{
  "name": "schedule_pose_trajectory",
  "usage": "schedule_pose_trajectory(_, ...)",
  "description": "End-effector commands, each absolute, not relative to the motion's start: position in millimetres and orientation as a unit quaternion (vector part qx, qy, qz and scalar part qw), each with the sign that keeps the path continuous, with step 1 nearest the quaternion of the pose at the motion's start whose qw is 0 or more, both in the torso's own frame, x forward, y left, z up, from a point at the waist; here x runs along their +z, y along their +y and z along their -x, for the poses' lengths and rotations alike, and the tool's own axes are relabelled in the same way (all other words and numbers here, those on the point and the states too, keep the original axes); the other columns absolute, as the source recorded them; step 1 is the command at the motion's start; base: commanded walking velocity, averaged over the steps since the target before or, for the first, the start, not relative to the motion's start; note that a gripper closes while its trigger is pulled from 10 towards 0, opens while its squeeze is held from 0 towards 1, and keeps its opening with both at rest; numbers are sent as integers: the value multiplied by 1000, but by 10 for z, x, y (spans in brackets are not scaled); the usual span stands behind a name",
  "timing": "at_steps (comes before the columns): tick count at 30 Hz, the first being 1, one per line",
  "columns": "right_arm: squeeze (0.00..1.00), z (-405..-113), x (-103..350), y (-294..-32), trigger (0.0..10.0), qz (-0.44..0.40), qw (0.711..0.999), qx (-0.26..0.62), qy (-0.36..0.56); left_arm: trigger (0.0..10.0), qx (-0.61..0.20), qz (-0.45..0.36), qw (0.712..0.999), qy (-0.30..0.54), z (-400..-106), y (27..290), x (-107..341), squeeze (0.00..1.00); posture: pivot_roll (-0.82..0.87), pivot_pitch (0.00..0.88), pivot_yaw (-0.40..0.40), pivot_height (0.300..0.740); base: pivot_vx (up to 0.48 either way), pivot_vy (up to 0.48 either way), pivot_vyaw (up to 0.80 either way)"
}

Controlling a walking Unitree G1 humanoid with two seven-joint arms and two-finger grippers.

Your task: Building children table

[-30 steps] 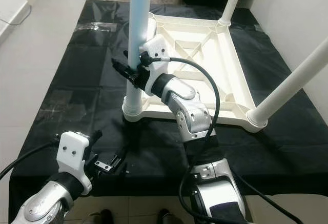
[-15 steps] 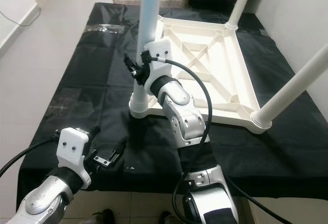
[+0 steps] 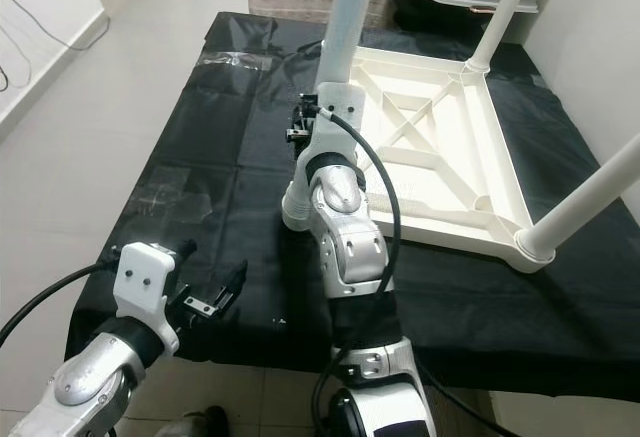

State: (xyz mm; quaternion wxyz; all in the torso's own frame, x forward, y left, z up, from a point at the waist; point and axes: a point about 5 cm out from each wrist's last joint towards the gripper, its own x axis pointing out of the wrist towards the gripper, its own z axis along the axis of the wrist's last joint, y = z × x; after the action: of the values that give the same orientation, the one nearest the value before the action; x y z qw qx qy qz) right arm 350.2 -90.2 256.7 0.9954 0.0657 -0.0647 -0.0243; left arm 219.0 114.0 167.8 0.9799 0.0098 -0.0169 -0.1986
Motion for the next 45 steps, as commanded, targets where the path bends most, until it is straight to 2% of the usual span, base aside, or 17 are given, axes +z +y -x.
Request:
schedule_pose_trajectory(1,0,-3497,2324,-984,10000,-73,992,-98,4,10000,-200,-15,980,-13,-2194,1160,1648,0,87,150,-59,740,0,0,0)
schedule_pose_trajectory(3,0,-3493,2327,-981,10000,-71,992,-107,6,10000,-200,-15,980,-14,-2197,1163,1651,0,87,150,-59,740,0,0,0)
schedule_pose_trajectory(5,0,-3430,2370,-879,10000,-93,980,-177,14,10000,-198,-19,980,-17,-2217,1185,1653,0,93,135,-58,740,0,0,0)
schedule_pose_trajectory(9,0,-3353,2391,-777,10000,-115,970,-213,22,10000,-198,-23,980,-20,-2228,1193,1655,0,95,130,-60,740,0,0,0)
schedule_pose_trajectory(21,0,-3249,2403,-666,10000,-114,964,-239,25,10000,-202,-28,979,-21,-2232,1192,1645,0,98,121,-60,740,0,0,0)
schedule_pose_trajectory(25,0,-3260,2404,-693,10000,-113,962,-248,24,10000,-203,-29,978,-21,-2232,1192,1642,0,100,118,-59,740,0,0,0)
schedule_pose_trajectory(30,0,-3309,2401,-712,10000,-121,969,-213,13,10000,-206,-31,978,-22,-2231,1192,1635,0,100,112,-59,740,0,0,0)
schedule_pose_trajectory(34,0,-3330,2365,-809,10000,-110,969,-221,11,10000,-207,-32,978,-22,-2232,1200,1632,0,98,116,-57,740,0,0,0)
schedule_pose_trajectory(35,0,-3346,2407,-784,10000,-126,980,-153,-21,10000,-207,-32,978,-22,-2231,1201,1630,0,97,117,-58,740,0,0,0)
schedule_pose_trajectory(38,0,-3352,2425,-764,10000,-134,984,-109,-38,10000,-207,-32,978,-21,-2232,1201,1627,0,98,120,-56,740,0,0,0)
schedule_pose_trajectory(40,0,-3345,2437,-632,10000,-156,986,7,-53,10000,-209,-33,977,-21,-2236,1192,1626,0,97,125,-55,740,0,0,0)
schedule_pose_trajectory(41,0,-3340,2430,-590,10000,-157,986,36,-51,10000,-210,-33,977,-21,-2237,1189,1625,0,96,125,-53,740,0,0,0)
schedule_pose_trajectory(45,0,-3342,2412,-568,10000,-151,985,65,-51,10000,-211,-34,977,-22,-2234,1186,1626,0,96,128,-58,740,0,0,0)
